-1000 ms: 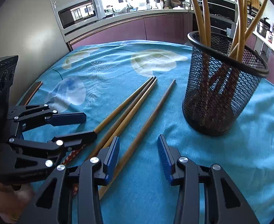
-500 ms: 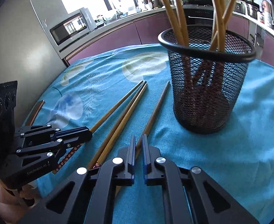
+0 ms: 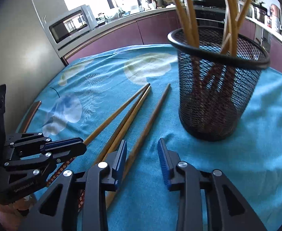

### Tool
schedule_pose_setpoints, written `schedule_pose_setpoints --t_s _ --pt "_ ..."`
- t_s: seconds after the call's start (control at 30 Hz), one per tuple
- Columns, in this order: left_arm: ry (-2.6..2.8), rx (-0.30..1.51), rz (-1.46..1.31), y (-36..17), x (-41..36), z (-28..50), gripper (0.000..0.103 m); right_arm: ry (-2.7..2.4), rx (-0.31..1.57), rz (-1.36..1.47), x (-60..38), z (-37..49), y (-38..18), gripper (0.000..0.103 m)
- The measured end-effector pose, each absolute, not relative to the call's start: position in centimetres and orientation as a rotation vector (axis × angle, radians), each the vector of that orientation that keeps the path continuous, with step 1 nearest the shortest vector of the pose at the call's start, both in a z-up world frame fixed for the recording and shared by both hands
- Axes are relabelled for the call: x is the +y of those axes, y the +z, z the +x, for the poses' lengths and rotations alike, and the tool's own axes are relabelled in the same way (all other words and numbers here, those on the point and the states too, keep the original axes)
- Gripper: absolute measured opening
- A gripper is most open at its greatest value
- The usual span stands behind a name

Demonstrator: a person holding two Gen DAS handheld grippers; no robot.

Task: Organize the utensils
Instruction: 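Grasp a chopstick with the right gripper while the left gripper grasps another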

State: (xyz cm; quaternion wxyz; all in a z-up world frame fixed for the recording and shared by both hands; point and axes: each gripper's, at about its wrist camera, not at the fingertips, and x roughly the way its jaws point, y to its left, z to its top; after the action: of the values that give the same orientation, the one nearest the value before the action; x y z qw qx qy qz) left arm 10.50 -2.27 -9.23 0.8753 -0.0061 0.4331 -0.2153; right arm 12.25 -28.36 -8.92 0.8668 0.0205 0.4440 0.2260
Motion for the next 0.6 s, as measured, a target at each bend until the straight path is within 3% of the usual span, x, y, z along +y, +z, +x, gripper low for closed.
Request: schedule_pose_setpoints --t_s 0.2,0.4,0.53,0.6 --pt "-0.455 0.923 -0.012 -10.0 -2.4 10.7 0.008 0.488 0.944 0.071 -29.0 12.6 -9.0 0.01" --pt "-0.454 0.927 -0.001 -10.1 -2.4 10.9 0.01 0.496 0.939 0.131 -30.3 12.3 -8.8 0.002" --pt "-0.463 0.927 0.014 -10.1 -2.7 11.1 0.018 0.478 0.954 0.126 -30.8 12.2 -8.8 0.003" --pt "-0.464 0.926 0.022 -10.0 -2.9 11.3 0.023 0.462 0.959 0.112 -30.7 12.3 -8.8 0.013"
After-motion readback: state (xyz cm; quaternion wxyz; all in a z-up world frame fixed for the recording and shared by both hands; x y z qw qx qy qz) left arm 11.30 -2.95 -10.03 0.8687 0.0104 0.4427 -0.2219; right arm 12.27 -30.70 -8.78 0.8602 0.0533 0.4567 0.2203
